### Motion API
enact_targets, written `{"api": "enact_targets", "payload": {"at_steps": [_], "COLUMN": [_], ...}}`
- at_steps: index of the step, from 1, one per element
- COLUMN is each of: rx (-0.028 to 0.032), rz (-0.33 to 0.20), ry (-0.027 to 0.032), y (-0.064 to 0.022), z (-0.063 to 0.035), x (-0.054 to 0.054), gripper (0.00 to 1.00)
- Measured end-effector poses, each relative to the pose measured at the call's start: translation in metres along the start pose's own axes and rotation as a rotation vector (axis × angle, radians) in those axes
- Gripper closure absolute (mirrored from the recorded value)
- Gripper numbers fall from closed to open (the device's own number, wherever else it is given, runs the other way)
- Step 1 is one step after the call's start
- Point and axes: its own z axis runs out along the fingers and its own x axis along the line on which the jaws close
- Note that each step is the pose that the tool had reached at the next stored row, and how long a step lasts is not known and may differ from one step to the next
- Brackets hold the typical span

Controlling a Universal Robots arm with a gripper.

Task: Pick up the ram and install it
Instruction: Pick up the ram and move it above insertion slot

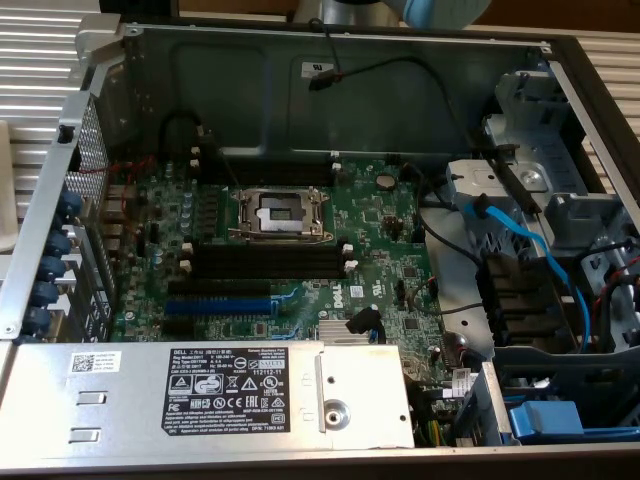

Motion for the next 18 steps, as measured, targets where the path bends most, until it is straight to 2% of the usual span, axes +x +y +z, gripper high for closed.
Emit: {"api": "enact_targets", "payload": {"at_steps": [2, 5, 8, 10, 12, 14, 18], "rx": [-0.0007, -0.0052, -0.0070, -0.0082, -0.0088, -0.0121, -0.0251], "rz": [0.000, 0.000, 0.000, 0.000, 0.000, 0.000, 0.001], "ry": [0.0016, 0.0019, 0.0042, 0.0071, 0.0076, 0.0068, 0.0041], "y": [-0.0021, -0.0102, -0.0159, -0.0184, -0.0220, -0.0263, -0.0353], "z": [-0.0004, -0.0013, -0.0043, -0.0112, -0.0198, -0.0276, -0.0376], "x": [0.000, 0.002, 0.002, 0.001, 0.000, 0.001, 0.003], "gripper": [0.88, 0.88, 0.88, 0.88, 0.88, 0.88, 0.88]}}
